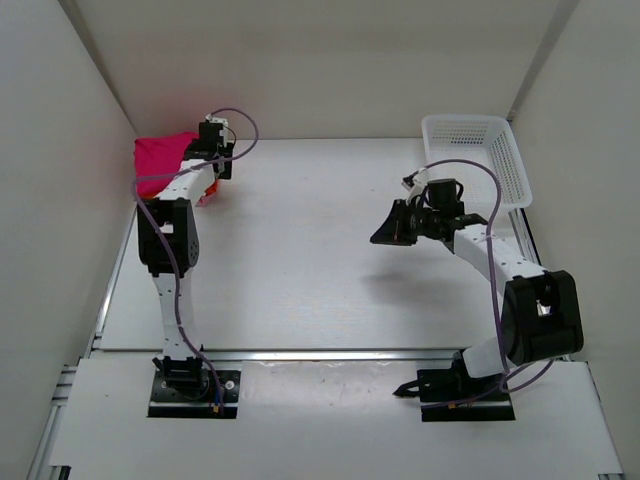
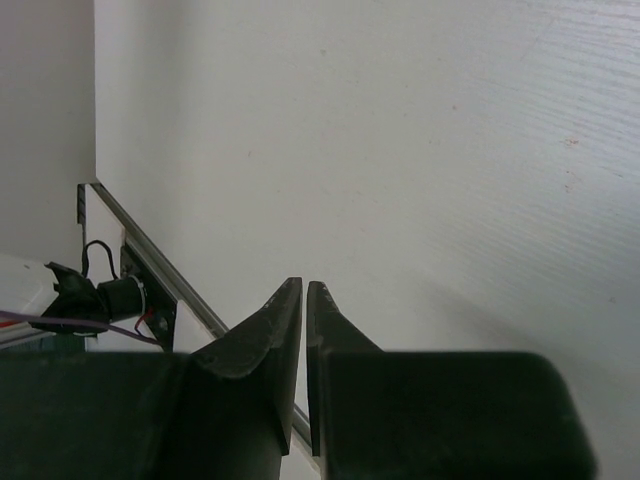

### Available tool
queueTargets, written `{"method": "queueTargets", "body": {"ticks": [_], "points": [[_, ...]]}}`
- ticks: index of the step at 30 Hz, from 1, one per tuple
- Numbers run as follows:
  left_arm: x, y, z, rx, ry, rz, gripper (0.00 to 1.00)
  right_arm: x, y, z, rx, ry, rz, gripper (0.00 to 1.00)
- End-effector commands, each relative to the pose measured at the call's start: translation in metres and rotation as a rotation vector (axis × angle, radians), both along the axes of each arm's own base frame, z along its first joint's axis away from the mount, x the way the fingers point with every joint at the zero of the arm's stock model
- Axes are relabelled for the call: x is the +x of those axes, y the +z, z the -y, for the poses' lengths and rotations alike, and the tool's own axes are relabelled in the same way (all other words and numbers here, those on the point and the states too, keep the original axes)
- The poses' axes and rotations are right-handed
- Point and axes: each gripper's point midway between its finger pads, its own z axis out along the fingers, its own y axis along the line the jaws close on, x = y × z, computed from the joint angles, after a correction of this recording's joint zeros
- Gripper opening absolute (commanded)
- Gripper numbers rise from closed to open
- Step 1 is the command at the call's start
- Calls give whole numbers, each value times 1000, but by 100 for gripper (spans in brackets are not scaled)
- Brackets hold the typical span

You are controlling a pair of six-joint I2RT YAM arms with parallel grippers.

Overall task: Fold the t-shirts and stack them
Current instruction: Put the neatly folded tshirt into the corner of the board with the left arm

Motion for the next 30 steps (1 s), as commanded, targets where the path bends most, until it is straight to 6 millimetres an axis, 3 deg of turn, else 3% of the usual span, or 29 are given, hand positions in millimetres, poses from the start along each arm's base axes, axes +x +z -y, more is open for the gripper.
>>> {"method": "queueTargets", "body": {"ticks": [1, 9, 16, 17, 23, 27, 29, 30], "points": [[8, 64, 0, 99, 32, 148, 70, 0, 14, 3, 34, 6, 61, 6], [10, 47, 1, 147, 51, 101, 55, -1, 9, 10, 44, 1, 59, 5], [6, 26, -8, 217, 74, 39, 62, -2, 5, 10, 42, 4, 47, 5], [8, 30, -9, 218, 78, 45, 63, -1, 2, 13, 44, -3, 38, 5], [7, 9, -9, 227, 63, -13, 61, -1, 5, 13, 44, -2, 43, 6], [8, 4, -9, 229, 68, -25, 51, -2, 5, 12, 47, 6, 48, 5], [6, 0, -14, 232, 81, -42, 39, 0, 5, 14, 47, -7, 45, 5], [6, 1, -17, 230, 85, -44, 28, 0, 3, 15, 41, -10, 41, 5]]}}
